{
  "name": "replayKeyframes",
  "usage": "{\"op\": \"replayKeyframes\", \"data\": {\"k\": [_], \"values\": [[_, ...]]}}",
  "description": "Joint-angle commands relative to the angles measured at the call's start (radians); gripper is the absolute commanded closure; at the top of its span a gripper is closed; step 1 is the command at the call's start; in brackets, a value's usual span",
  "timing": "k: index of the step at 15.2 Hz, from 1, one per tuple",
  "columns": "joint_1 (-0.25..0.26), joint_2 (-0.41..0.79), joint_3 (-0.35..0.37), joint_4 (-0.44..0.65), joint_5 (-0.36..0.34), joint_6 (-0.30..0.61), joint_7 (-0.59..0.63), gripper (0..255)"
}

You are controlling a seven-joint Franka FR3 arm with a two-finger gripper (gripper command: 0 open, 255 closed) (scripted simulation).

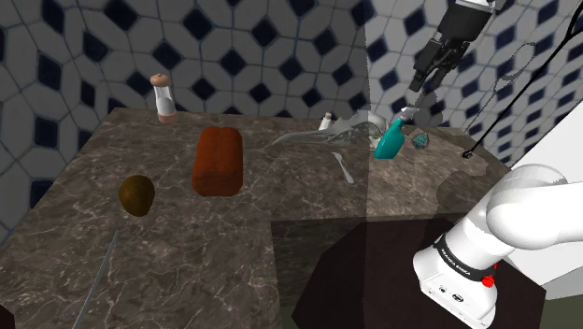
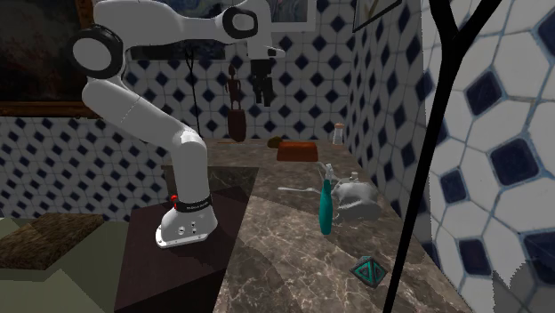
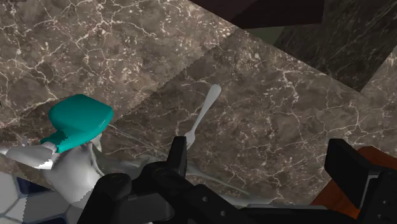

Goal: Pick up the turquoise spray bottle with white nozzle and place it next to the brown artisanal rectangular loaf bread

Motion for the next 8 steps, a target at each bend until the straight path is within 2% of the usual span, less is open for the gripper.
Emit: {"op": "replayKeyframes", "data": {"k": [1,8], "values": [[0.0,0.0,0.0,0.0,0.0,0.0,0.0,0],[0.016,-0.185,-0.229,-0.22,-0.112,0.124,-0.338,0]]}}
